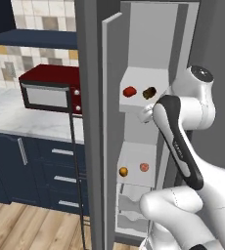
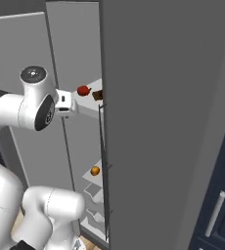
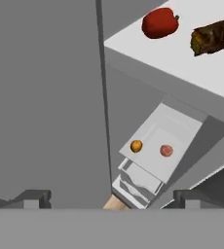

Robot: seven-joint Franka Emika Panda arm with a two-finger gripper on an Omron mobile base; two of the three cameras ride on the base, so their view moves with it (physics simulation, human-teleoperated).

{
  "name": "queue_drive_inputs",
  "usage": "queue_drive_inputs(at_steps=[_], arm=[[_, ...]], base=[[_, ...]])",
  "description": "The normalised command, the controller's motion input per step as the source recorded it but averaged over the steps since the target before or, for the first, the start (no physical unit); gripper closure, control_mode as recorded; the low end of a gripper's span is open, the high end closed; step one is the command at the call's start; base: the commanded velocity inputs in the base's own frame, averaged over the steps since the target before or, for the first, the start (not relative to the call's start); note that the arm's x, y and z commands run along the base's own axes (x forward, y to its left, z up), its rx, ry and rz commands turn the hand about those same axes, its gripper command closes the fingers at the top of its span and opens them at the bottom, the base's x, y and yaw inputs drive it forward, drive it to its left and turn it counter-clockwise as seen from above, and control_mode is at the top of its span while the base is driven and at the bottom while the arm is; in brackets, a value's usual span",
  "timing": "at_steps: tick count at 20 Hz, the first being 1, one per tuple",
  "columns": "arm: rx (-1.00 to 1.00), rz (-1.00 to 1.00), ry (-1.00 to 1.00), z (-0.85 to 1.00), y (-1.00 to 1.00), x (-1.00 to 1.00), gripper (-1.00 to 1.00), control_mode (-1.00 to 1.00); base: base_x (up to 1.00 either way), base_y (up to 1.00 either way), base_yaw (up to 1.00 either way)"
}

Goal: Take the sweet potato and bell pepper from the highest rack and move them to the second highest rack where the peach and mango are located, to maximize freezer space. Close the freezer door after rearranging.

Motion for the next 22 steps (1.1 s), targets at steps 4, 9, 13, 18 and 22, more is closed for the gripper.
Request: queue_drive_inputs(at_steps=[4, 9, 13, 18, 22], arm=[[0.00, 0.00, 0.06, 0.32, 0.19, 0.50, -1.00, -1.00], [0.00, -0.03, 0.15, 0.55, -0.16, 0.53, -1.00, -1.00], [0.00, -0.20, 0.14, 0.21, -0.28, 0.41, -1.00, -1.00], [0.00, -0.41, 0.19, 0.00, -0.15, 0.34, -1.00, -1.00], [0.00, -0.46, 0.05, -0.04, -0.10, 0.28, -1.00, -1.00]], base=[[0.00, 0.00, 0.00], [0.00, 0.00, 0.00], [0.00, 0.00, 0.00], [0.00, 0.00, 0.00], [0.00, 0.00, 0.00]])
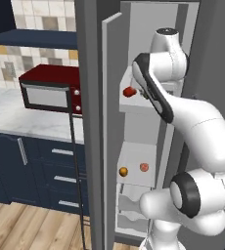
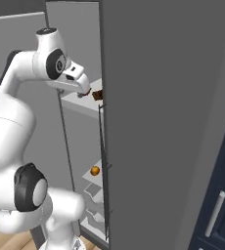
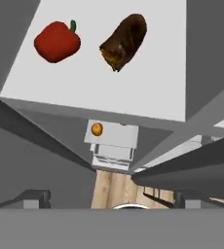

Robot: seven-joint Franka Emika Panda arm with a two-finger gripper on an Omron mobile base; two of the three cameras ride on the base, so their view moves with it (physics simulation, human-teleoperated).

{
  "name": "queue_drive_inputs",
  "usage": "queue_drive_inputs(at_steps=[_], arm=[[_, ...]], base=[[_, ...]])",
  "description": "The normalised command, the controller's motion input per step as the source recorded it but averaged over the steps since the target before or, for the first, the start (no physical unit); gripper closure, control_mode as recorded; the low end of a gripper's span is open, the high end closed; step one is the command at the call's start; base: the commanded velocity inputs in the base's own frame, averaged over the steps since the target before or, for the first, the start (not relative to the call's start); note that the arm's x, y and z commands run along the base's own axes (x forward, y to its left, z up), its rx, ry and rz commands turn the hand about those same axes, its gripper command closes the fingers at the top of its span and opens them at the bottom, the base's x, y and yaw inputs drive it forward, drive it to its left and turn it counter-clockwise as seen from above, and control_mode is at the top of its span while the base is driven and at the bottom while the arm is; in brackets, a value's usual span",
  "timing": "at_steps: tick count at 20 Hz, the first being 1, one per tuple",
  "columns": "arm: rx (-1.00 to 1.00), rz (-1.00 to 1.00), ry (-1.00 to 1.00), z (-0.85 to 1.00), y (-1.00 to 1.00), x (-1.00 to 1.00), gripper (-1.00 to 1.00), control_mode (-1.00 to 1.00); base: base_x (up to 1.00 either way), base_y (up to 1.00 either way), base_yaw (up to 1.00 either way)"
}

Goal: Take the sweet potato and bell pepper from the highest rack and move them to the second highest rack where the peach and mango are located, to maximize freezer space. Close the freezer door after rearranging.

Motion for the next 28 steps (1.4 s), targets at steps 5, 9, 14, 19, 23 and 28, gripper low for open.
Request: queue_drive_inputs(at_steps=[5, 9, 14, 19, 23, 28], arm=[[0.00, -0.36, 0.00, -0.12, -0.21, 0.36, -1.00, -1.00], [0.00, -0.19, 0.00, -0.21, -0.25, 0.46, -1.00, -1.00], [0.00, -0.17, 0.02, -0.11, -0.25, 0.45, -1.00, -1.00], [0.00, -0.08, 0.01, -0.14, -0.15, 0.43, -1.00, -1.00], [0.00, 0.00, 0.01, -0.17, -0.12, 0.42, -1.00, -1.00], [0.00, 0.00, 0.00, -0.17, -0.06, 0.45, -1.00, -1.00]], base=[[0.00, 0.00, 0.00], [0.00, 0.00, 0.00], [0.00, 0.00, 0.00], [0.00, 0.00, 0.00], [0.00, 0.00, 0.00], [0.00, 0.00, 0.00]])
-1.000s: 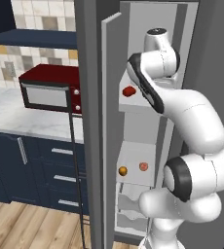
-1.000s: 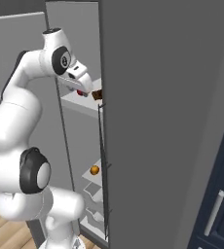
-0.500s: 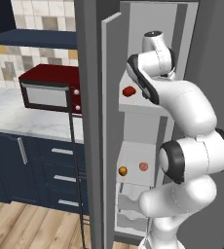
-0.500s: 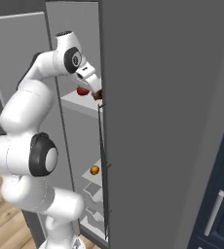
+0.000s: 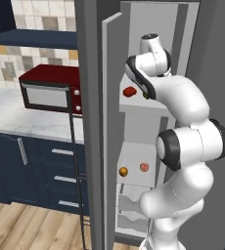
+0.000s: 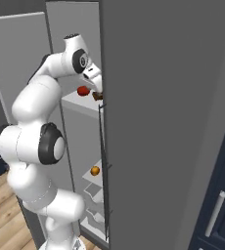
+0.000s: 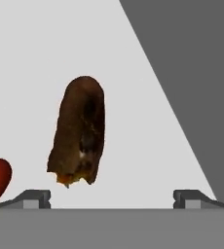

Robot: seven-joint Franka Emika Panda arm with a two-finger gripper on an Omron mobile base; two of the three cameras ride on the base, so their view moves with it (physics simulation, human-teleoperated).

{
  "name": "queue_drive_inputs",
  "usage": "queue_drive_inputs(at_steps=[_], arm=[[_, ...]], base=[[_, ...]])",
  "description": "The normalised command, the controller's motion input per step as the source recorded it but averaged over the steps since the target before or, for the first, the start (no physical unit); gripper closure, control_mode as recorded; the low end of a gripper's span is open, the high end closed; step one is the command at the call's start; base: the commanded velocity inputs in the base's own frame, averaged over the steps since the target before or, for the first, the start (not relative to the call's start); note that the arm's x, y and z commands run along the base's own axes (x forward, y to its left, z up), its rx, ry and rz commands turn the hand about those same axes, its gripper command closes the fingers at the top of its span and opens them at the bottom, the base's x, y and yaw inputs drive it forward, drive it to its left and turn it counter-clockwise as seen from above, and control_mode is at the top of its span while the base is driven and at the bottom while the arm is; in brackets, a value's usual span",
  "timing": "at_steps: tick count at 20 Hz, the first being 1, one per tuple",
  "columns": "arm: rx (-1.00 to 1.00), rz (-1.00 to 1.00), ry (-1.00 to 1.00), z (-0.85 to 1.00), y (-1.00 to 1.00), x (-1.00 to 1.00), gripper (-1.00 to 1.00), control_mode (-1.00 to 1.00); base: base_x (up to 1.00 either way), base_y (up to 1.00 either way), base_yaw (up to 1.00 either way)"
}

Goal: Take the sweet potato and bell pepper from the highest rack and move them to the second highest rack where the peach and mango are located, to maximize freezer space. Close the freezer door after rearranging.

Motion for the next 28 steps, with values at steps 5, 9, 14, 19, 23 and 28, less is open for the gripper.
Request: queue_drive_inputs(at_steps=[5, 9, 14, 19, 23, 28], arm=[[0.00, 0.00, 0.00, -0.18, -0.03, 0.42, -1.00, -1.00], [0.00, 0.00, 0.00, -0.20, -0.09, 0.37, -1.00, -1.00], [0.00, 0.00, 0.00, -0.22, -0.17, 0.20, -1.00, -1.00], [0.00, 0.00, 0.00, -0.26, -0.14, 0.00, -1.00, -1.00], [0.00, 0.00, 0.00, -0.35, -0.07, 0.00, -1.00, -1.00], [0.00, 0.00, 0.00, -0.42, 0.00, 0.01, 1.00, -1.00]], base=[[0.00, 0.00, 0.00], [0.00, 0.00, 0.00], [0.00, 0.00, 0.00], [0.00, 0.00, 0.00], [0.00, 0.00, 0.00], [0.00, 0.00, 0.00]])
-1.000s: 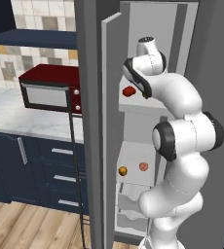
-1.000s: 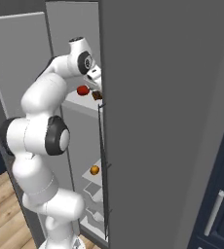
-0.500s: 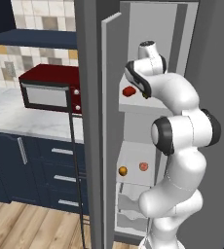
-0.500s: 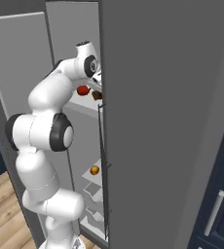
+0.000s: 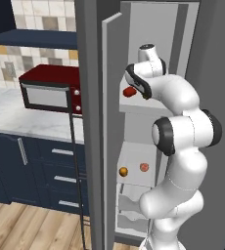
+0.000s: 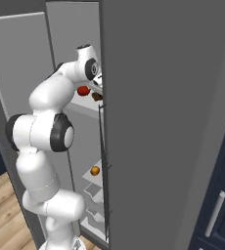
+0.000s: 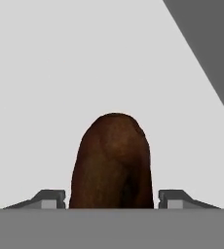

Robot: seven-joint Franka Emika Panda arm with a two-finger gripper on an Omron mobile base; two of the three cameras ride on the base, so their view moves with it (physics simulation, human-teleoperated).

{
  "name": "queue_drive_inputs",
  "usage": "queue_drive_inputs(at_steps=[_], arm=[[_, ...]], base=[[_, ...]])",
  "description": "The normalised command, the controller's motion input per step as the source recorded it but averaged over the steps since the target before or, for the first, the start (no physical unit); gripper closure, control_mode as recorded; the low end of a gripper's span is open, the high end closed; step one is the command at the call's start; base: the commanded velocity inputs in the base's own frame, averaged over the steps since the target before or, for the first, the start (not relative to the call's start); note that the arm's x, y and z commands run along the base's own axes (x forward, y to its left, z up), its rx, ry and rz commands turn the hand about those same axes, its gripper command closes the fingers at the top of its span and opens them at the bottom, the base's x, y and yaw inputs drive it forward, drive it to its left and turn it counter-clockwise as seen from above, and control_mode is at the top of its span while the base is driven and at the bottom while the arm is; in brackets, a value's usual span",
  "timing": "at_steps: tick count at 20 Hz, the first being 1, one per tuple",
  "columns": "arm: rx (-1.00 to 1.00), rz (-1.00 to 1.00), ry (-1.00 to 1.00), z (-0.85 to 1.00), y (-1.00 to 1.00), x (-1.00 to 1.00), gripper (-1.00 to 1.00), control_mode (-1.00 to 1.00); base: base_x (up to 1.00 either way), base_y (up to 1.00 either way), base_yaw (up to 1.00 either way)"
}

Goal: Take the sweet potato and bell pepper from the highest rack and move them to the second highest rack where the peach and mango are located, to maximize freezer space. Close the freezer door after rearranging.

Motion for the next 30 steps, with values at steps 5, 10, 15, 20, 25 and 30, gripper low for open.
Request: queue_drive_inputs(at_steps=[5, 10, 15, 20, 25, 30], arm=[[0.00, 0.02, -0.17, -0.22, 0.01, -0.06, 1.00, -1.00], [0.00, 0.04, -0.17, -0.06, 0.27, -0.44, 1.00, -1.00], [0.00, 0.13, -0.19, -0.02, 0.23, -0.85, 1.00, -1.00], [0.00, 0.18, -0.14, -0.04, 0.18, -1.00, 1.00, -1.00], [-0.01, 0.22, 0.00, -0.21, 0.26, -0.83, 1.00, -1.00], [-0.08, 0.28, 0.00, -0.42, 0.26, -0.52, 1.00, -1.00]], base=[[0.00, 0.00, 0.00], [0.00, 0.00, 0.00], [0.00, 0.00, 0.00], [0.00, 0.00, 0.00], [0.00, 0.00, 0.00], [0.00, 0.00, 0.00]])
